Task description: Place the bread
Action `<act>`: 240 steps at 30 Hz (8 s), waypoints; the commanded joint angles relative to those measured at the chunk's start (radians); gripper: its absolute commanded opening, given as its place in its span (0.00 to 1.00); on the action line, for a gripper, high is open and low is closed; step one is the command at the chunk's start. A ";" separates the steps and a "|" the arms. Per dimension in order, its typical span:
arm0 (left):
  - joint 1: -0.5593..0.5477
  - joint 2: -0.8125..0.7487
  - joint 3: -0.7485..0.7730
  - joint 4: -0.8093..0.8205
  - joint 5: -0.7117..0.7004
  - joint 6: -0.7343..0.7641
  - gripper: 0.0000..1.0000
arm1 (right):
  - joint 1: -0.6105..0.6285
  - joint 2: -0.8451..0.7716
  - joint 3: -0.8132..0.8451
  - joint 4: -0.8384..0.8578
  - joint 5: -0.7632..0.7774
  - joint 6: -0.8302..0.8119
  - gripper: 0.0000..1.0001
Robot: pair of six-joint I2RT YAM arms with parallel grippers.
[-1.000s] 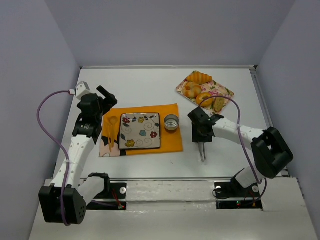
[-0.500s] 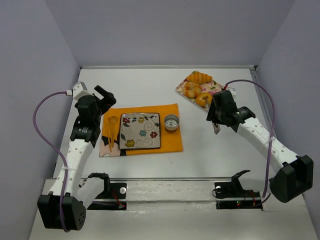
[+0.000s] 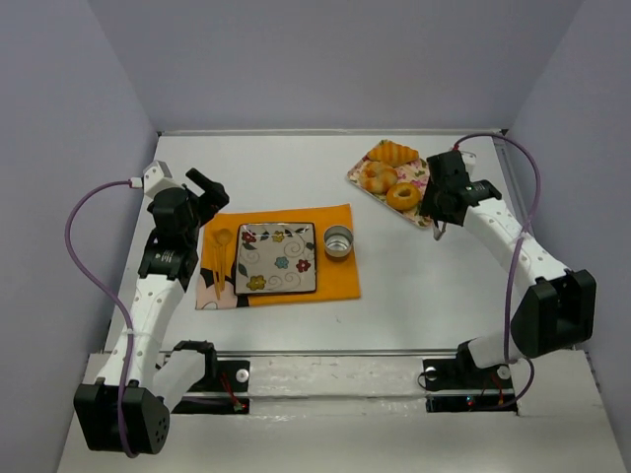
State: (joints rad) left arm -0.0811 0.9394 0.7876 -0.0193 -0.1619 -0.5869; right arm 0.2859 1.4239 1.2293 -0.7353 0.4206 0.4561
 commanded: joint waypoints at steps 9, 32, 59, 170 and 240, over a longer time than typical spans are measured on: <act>0.007 -0.013 0.015 0.044 -0.004 0.013 0.99 | -0.076 0.171 0.145 0.056 -0.003 -0.077 0.57; 0.007 0.009 0.016 0.058 0.013 0.016 0.99 | -0.094 0.227 0.128 0.114 -0.071 -0.137 0.62; 0.007 0.006 0.016 0.059 0.015 0.013 0.99 | -0.122 0.155 0.122 0.082 -0.131 -0.079 0.07; 0.011 -0.034 -0.002 0.064 0.041 0.009 0.99 | -0.237 0.087 -0.200 0.458 -0.648 0.066 0.34; 0.012 -0.067 -0.011 0.061 0.042 0.009 0.99 | 0.368 -0.147 -0.044 0.324 -0.113 -0.016 0.46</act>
State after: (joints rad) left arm -0.0765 0.8948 0.7845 0.0029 -0.1207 -0.5846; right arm 0.6914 1.4246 1.2774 -0.4519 0.0471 0.3412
